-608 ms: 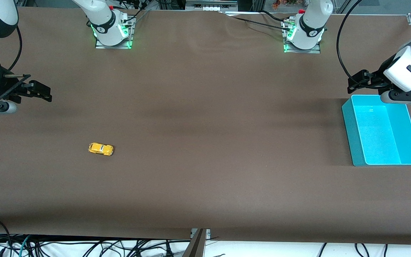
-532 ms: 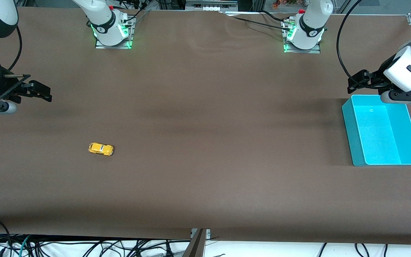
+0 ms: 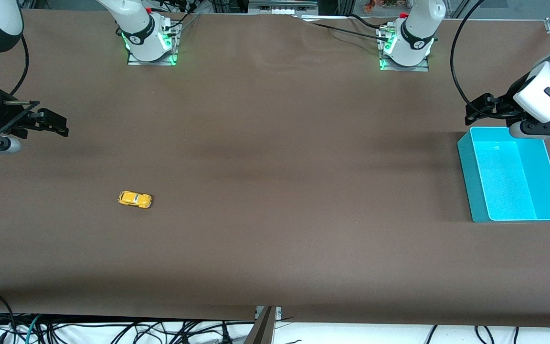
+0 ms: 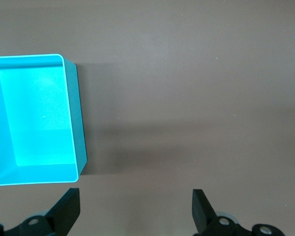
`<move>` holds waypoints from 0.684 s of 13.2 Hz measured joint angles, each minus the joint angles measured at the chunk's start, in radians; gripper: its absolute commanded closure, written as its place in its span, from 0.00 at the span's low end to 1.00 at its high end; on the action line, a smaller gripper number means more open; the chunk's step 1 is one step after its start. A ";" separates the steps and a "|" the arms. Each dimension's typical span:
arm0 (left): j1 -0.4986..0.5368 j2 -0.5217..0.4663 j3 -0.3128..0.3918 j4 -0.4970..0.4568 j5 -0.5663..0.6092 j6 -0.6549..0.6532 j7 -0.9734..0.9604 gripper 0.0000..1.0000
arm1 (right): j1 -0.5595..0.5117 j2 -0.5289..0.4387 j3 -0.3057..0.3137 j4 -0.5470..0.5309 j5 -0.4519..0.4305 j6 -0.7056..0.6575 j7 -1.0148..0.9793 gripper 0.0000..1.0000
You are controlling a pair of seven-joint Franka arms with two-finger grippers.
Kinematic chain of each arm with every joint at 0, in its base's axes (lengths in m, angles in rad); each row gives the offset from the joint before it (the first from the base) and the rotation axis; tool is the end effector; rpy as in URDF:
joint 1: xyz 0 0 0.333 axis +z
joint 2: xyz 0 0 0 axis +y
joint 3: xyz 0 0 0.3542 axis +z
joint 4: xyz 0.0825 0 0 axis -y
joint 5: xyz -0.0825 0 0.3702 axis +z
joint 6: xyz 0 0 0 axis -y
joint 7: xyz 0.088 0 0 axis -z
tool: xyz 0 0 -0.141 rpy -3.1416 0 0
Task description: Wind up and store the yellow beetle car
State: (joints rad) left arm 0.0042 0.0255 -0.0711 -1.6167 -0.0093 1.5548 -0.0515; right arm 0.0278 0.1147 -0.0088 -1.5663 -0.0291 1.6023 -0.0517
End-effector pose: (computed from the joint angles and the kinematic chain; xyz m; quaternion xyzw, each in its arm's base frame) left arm 0.5407 -0.0371 0.5928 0.9990 -0.0076 -0.0439 0.0030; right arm 0.5761 0.0072 0.5693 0.9985 0.0363 -0.0396 0.0144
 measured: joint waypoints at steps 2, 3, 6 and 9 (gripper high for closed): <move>0.000 0.000 0.000 0.000 0.000 0.000 0.000 0.00 | 0.000 0.000 0.000 0.000 0.000 0.000 0.000 0.00; 0.000 0.000 0.000 0.000 0.000 0.000 0.000 0.00 | 0.000 0.000 0.000 0.000 0.000 0.000 0.000 0.00; 0.000 0.000 0.000 0.000 0.000 0.000 0.000 0.00 | 0.000 0.001 0.000 0.000 0.000 0.000 0.000 0.00; 0.000 0.000 0.000 0.000 0.000 0.000 0.000 0.00 | 0.000 0.028 0.000 -0.001 0.000 -0.002 0.000 0.00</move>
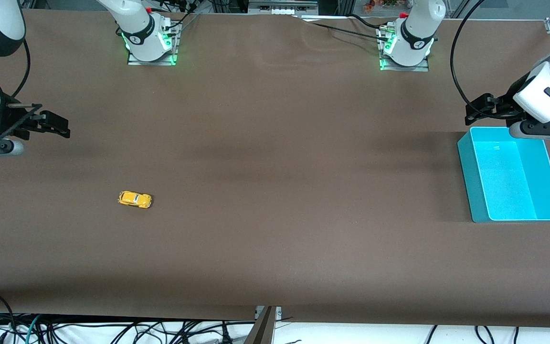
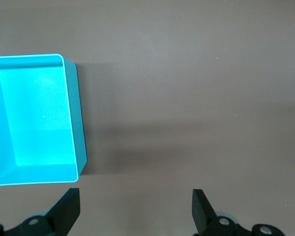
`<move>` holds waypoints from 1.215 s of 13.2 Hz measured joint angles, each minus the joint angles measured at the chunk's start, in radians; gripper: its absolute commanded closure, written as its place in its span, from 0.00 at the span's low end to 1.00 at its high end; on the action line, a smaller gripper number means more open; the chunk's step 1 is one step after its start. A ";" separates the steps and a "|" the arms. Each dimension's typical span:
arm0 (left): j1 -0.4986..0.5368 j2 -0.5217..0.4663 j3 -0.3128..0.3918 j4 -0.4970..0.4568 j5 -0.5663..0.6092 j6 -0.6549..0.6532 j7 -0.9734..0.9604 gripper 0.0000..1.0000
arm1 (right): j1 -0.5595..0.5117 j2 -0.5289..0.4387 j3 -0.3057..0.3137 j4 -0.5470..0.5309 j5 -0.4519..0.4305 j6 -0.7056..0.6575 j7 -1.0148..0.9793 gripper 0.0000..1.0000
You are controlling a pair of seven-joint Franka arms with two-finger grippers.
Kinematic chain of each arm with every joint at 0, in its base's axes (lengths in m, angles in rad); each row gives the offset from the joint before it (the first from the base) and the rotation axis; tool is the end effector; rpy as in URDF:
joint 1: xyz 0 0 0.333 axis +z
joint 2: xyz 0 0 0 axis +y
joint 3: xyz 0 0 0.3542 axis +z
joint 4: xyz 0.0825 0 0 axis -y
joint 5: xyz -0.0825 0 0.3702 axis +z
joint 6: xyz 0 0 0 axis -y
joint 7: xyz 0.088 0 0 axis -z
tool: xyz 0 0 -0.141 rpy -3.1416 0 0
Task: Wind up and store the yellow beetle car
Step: 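Move the right gripper down toward the yellow beetle car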
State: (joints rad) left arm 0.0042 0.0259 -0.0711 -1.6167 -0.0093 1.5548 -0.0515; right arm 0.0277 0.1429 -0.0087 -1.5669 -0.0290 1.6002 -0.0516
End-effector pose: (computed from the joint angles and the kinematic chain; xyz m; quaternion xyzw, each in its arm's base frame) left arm 0.5408 -0.0371 0.5925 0.9990 -0.0076 -0.0441 0.0030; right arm 0.5822 0.0074 0.5525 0.9977 0.0365 -0.0550 0.0142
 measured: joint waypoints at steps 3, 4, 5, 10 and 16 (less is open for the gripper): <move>0.000 0.000 0.000 0.000 0.000 0.000 0.000 0.00 | 0.000 0.036 0.000 0.000 0.000 0.000 0.000 0.00; 0.000 0.000 0.000 0.000 0.000 0.000 0.000 0.00 | 0.000 0.044 0.000 0.000 0.000 0.000 -0.002 0.00; 0.000 0.000 0.000 0.000 0.000 0.000 0.000 0.00 | 0.000 0.053 0.001 -0.001 0.000 0.000 -0.026 0.00; 0.000 0.000 0.000 0.000 0.000 0.000 0.000 0.00 | 0.000 0.136 0.001 -0.002 0.000 0.045 -0.332 0.00; 0.000 0.000 0.000 0.000 0.000 0.000 0.000 0.00 | 0.000 0.286 0.001 -0.005 0.000 0.211 -0.735 0.00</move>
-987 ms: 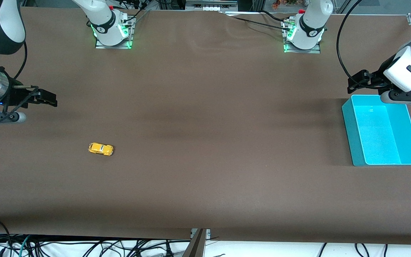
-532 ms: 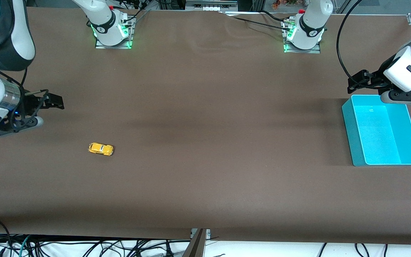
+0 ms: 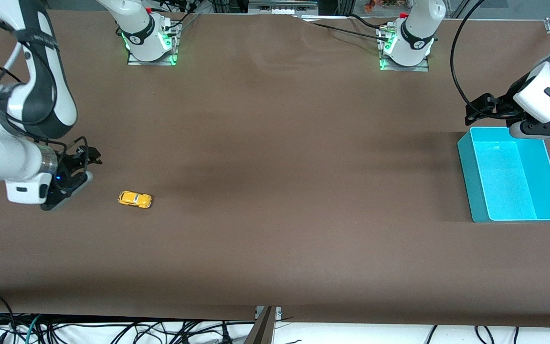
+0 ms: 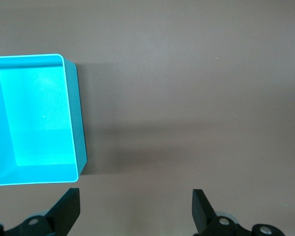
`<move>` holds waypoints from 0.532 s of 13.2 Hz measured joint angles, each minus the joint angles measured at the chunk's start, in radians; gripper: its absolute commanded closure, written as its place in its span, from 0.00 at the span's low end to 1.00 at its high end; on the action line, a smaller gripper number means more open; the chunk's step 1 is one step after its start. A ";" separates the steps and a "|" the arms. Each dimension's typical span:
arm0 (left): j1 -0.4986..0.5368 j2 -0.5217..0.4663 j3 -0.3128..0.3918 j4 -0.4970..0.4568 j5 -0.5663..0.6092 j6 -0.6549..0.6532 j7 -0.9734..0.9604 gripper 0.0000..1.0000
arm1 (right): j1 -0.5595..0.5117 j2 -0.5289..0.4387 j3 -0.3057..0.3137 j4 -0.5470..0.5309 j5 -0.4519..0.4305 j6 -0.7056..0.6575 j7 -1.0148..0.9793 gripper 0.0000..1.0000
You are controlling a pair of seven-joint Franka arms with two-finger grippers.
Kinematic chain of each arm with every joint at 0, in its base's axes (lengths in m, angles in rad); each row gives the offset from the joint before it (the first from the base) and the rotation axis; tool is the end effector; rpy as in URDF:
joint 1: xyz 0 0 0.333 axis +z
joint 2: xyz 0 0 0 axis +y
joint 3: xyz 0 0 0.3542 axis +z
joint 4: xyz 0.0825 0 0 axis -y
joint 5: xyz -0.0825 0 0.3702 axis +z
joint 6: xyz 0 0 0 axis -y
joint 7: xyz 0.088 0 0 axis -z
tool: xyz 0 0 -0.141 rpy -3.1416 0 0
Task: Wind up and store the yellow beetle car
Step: 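Move the right gripper down toward the yellow beetle car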
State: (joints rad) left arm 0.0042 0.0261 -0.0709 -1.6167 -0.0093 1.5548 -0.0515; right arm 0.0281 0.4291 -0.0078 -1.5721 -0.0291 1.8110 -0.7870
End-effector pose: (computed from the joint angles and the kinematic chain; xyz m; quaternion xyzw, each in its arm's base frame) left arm 0.5409 -0.0370 0.5924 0.9990 -0.0075 -0.0442 0.0030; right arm 0.6529 0.0105 0.3862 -0.9134 -0.3955 0.0938 0.0212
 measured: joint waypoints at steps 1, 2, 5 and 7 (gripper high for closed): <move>0.000 0.000 0.000 0.000 0.000 0.000 0.000 0.00 | 0.000 0.029 0.000 -0.002 0.000 0.039 -0.072 0.00; 0.000 0.000 0.000 0.000 0.000 0.000 0.000 0.00 | 0.000 0.059 0.000 -0.005 0.000 0.082 -0.136 0.00; 0.000 0.000 0.000 0.000 0.000 0.000 0.000 0.00 | 0.001 0.125 0.002 -0.058 0.000 0.270 -0.298 0.00; 0.000 0.000 0.000 0.000 0.000 0.000 0.000 0.00 | 0.001 0.136 0.006 -0.109 0.000 0.384 -0.381 0.00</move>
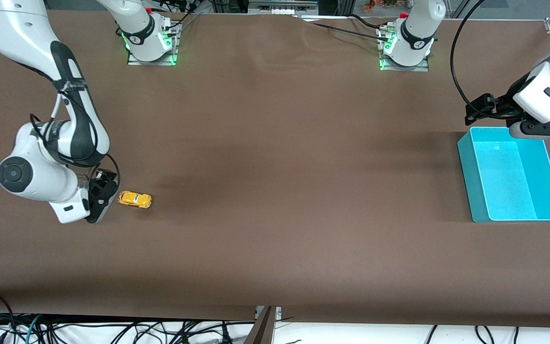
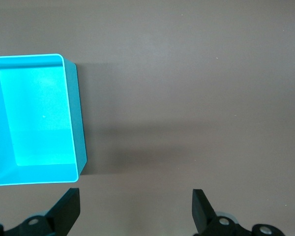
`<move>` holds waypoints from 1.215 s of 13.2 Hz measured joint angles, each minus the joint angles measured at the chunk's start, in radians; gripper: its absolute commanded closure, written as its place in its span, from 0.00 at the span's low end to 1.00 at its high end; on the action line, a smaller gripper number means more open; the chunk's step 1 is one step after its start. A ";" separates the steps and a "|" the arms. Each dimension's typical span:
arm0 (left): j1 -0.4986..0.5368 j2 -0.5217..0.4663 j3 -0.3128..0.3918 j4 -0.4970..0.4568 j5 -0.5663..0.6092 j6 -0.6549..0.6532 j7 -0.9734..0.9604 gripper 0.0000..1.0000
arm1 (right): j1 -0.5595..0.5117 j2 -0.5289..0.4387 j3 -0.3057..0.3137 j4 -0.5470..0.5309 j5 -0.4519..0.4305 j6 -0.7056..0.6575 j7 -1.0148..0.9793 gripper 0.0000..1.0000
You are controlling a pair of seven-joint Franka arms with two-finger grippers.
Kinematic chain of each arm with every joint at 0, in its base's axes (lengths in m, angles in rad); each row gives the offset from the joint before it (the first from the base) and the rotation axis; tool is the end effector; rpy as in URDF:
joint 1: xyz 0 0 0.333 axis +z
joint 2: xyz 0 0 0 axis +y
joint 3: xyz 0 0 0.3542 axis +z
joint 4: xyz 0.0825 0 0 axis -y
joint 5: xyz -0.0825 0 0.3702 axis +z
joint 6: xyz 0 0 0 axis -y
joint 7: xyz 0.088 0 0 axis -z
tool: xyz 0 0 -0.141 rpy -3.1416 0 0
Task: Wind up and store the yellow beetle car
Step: 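Move the right gripper down toward the yellow beetle car, then close the right gripper on the yellow car's body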
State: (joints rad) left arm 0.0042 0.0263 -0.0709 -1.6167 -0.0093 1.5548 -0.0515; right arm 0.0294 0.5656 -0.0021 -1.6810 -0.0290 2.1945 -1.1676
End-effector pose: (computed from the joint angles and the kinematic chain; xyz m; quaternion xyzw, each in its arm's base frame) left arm 0.5409 -0.0370 0.5923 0.9990 -0.0075 -0.0443 0.0030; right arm 0.6803 0.0169 0.2753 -0.8214 -0.5697 0.0285 0.0039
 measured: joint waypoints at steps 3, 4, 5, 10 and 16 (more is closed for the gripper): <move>0.000 0.000 0.000 0.000 0.000 0.000 0.000 0.00 | 0.001 0.002 0.005 -0.060 0.000 0.097 -0.078 0.00; 0.000 0.000 0.000 0.000 0.000 0.000 0.000 0.00 | 0.001 0.003 0.007 -0.076 0.000 0.123 -0.094 0.00; 0.000 0.000 0.000 0.000 0.000 0.000 0.000 0.00 | 0.001 0.005 0.009 -0.094 0.000 0.151 -0.106 0.00; 0.000 0.000 0.000 0.000 0.000 0.000 0.000 0.00 | 0.001 0.007 0.028 -0.177 0.000 0.276 -0.137 0.00; 0.006 0.001 0.001 0.000 0.000 0.000 0.000 0.00 | 0.001 0.008 0.028 -0.208 0.000 0.321 -0.190 0.24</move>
State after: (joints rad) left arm 0.0107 0.0270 -0.0698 -1.6167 -0.0093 1.5548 -0.0515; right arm 0.0306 0.5737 0.0262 -1.8894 -0.0289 2.5152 -1.3574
